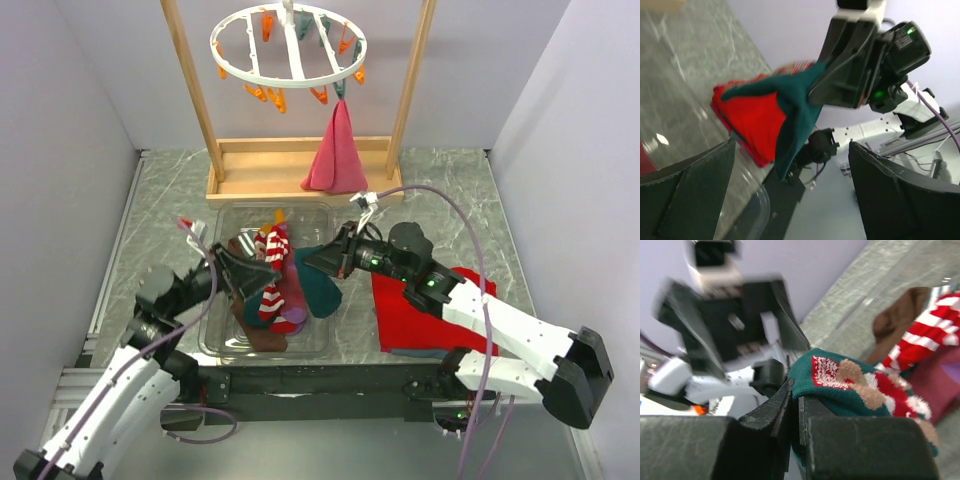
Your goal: Remove the socks clipped to the hanger
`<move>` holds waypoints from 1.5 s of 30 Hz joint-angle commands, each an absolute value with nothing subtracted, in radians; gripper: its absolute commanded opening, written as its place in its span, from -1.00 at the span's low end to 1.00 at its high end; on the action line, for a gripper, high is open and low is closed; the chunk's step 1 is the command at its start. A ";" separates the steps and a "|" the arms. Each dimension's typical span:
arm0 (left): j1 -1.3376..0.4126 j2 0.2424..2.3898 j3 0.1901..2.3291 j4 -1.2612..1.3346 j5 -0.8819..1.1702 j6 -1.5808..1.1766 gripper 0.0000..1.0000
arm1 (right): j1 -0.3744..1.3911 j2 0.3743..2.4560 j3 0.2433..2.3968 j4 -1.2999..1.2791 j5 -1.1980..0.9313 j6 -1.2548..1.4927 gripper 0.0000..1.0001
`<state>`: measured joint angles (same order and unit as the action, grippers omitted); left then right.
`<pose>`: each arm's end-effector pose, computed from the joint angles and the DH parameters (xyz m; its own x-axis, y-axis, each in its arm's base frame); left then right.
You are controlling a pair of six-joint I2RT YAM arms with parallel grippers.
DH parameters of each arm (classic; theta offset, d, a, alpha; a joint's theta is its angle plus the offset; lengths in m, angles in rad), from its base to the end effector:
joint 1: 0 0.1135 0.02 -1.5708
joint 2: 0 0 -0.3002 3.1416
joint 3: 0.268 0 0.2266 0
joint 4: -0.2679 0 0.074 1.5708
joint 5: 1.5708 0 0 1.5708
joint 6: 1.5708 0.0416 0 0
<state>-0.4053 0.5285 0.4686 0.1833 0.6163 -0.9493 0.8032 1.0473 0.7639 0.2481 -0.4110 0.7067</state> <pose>0.0729 -0.0574 0.3250 -0.6242 -0.4541 -0.6357 0.5863 0.2655 -0.7654 0.1329 0.1616 0.3661 -0.6270 0.2075 -0.7509 -0.6967 0.2821 0.6596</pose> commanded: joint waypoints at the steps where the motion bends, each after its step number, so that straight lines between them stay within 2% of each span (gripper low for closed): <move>1: -0.410 0.407 0.352 0.267 0.589 -1.089 0.93 | 0.844 1.118 0.762 0.443 -0.356 0.813 -0.74; 6: -0.410 0.353 0.336 0.204 0.566 -1.055 0.93 | 0.873 1.186 0.744 0.615 -0.351 0.942 -0.74; 12: -0.426 0.405 0.206 0.383 0.635 -1.201 0.98 | 0.896 1.232 0.750 0.643 -0.284 0.980 -0.74; 20: -0.529 0.483 0.150 0.513 0.609 -1.224 0.82 | 0.899 1.290 0.761 0.681 -0.259 1.008 -0.72; 23: -0.560 0.535 0.164 0.532 0.600 -1.213 0.60 | 0.897 1.315 0.764 0.696 -0.262 1.014 -0.72; 24: -0.564 0.548 0.170 0.519 0.594 -1.201 0.38 | 0.899 1.319 0.765 0.701 -0.267 1.014 -0.72; 29: -0.572 0.572 0.186 0.436 0.565 -1.178 -0.16 | 0.899 1.339 0.761 0.712 -0.265 1.011 -0.67; 30: -0.574 0.575 0.190 0.407 0.560 -1.161 -0.55 | 0.897 1.342 0.759 0.712 -0.258 1.009 -0.60; 32: -0.574 0.581 0.207 0.312 0.551 -1.151 -0.97 | 0.896 1.350 0.758 0.713 -0.253 1.005 -0.52; 39: -0.578 0.546 0.149 0.258 0.561 -1.200 -0.98 | 0.874 1.416 0.761 0.730 -0.235 1.002 -0.11; 44: -0.580 0.523 0.140 0.183 0.517 -1.184 -0.98 | 0.819 1.541 0.775 0.799 -0.267 1.017 -0.07; 45: -0.578 0.528 0.135 0.190 0.514 -1.186 -0.98 | 0.807 1.564 0.791 0.802 -0.278 1.017 0.07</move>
<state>-0.5728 0.5320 0.1497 0.2226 0.5419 -1.1927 0.8574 1.4857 0.7467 0.7033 -0.2722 1.0122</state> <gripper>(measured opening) 0.025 0.460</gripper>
